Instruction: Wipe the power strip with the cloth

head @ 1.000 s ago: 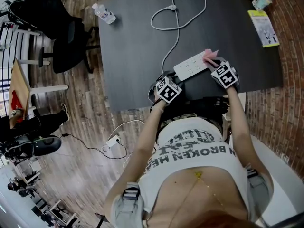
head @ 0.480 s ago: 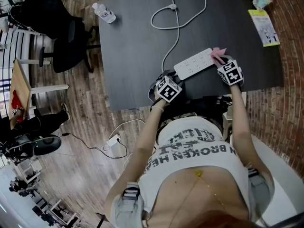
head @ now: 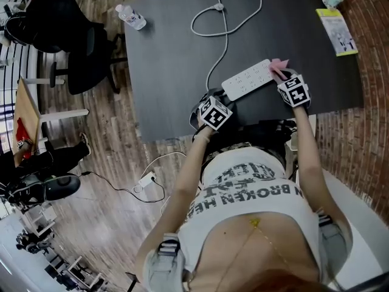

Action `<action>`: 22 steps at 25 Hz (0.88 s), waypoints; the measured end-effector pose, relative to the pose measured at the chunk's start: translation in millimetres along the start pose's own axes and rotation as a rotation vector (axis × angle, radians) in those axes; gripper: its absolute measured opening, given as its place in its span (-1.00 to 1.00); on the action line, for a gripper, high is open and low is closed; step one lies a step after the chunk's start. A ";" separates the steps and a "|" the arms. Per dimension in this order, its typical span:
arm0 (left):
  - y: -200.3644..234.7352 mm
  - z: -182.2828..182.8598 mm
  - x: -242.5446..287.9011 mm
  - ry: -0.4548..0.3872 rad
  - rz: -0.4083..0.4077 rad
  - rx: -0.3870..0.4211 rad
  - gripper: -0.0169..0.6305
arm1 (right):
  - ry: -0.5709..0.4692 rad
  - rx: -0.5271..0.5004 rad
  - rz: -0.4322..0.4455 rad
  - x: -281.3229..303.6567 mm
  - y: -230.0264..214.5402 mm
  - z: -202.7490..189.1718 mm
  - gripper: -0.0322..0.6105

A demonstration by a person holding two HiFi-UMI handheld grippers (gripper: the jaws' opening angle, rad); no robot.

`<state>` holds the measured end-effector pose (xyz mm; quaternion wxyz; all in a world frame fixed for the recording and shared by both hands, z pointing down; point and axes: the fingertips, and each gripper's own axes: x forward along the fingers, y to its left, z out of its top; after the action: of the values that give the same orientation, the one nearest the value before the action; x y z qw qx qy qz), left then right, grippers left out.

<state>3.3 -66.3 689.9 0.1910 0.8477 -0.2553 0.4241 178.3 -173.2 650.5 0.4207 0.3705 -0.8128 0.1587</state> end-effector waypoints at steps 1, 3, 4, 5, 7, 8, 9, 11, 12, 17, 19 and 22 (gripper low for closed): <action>-0.1 0.2 0.2 -0.001 0.000 0.000 -0.22 | -0.002 0.002 -0.006 -0.2 0.0 -0.1 -0.85; -0.3 -0.1 0.1 0.000 -0.001 0.000 -0.22 | -0.010 0.002 -0.017 -0.4 0.0 0.3 -0.85; -0.6 -0.9 -0.1 0.004 -0.003 -0.001 -0.22 | -0.014 0.002 -0.019 -0.2 0.2 0.6 -0.85; -0.7 -1.6 -0.2 0.006 -0.005 -0.001 -0.22 | -0.017 0.003 -0.018 0.2 0.2 0.9 -0.85; -0.7 -1.9 0.5 0.006 -0.005 -0.001 -0.22 | -0.021 0.004 -0.016 0.5 -0.2 1.4 -0.85; -0.6 -1.7 0.9 0.004 -0.004 -0.001 -0.22 | -0.023 0.003 -0.017 0.3 -0.5 1.2 -0.85; -0.6 -1.3 1.2 0.003 -0.003 0.000 -0.22 | -0.024 0.001 -0.020 0.0 -0.5 0.6 -0.85; -0.8 -0.6 1.0 0.003 -0.002 0.002 -0.22 | -0.027 -0.003 -0.031 -0.9 -0.7 -0.3 -0.85; -0.7 -0.2 0.6 0.002 -0.003 0.003 -0.22 | -0.030 -0.002 -0.036 -1.2 -0.9 0.1 -0.85; -2.7 -0.2 -0.2 -0.016 -0.017 0.006 -0.22 | -0.027 0.000 -0.038 -1.6 -1.3 0.8 -0.85; -4.3 0.6 -0.9 -0.035 -0.035 -0.003 -0.22 | -0.027 0.024 -0.024 -1.7 -2.3 -0.2 -0.85; -2.8 4.3 -9.9 -0.059 -0.049 -0.023 -0.22 | -0.045 0.084 0.000 -2.4 -2.9 1.2 -0.85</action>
<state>2.6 -63.7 679.1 0.2033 0.8636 -0.2450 0.3909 180.6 -174.7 647.7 0.3864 0.3912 -0.8146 0.1843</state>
